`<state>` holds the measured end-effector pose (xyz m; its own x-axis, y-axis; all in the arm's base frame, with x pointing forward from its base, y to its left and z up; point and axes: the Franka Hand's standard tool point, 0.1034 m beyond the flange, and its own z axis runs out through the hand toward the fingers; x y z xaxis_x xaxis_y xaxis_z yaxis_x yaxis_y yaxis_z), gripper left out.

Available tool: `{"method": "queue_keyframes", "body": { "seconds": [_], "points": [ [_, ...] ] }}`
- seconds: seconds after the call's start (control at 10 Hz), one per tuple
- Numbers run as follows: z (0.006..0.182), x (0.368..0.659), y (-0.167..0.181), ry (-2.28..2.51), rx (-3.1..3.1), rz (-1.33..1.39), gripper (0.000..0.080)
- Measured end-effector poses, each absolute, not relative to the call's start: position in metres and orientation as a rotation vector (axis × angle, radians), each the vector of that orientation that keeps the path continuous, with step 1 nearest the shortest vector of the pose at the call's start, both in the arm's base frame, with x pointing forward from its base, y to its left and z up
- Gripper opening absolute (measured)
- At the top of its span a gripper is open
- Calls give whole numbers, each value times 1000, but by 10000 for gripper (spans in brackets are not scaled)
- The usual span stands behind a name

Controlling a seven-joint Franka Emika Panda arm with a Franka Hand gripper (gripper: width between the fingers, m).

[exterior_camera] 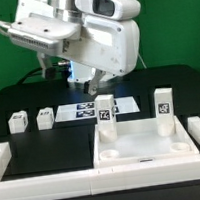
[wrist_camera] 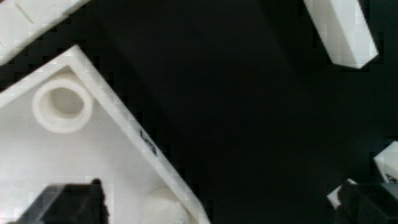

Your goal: Assemble square table

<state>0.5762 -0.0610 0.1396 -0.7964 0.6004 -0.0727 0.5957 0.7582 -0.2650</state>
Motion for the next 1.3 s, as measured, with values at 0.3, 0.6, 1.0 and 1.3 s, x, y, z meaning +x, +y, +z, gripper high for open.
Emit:
{"method": "queue_keyframes", "body": {
  "seconds": [0.3,0.6,1.0,1.3],
  "points": [
    [139,576,-61,-2840,-1296,436,649],
    [141,564,-73,-2667,-1681,424,649],
    [154,525,-105,-2252,-2246,436,649],
    [151,524,-102,-2063,-2440,425,649]
  ]
}}
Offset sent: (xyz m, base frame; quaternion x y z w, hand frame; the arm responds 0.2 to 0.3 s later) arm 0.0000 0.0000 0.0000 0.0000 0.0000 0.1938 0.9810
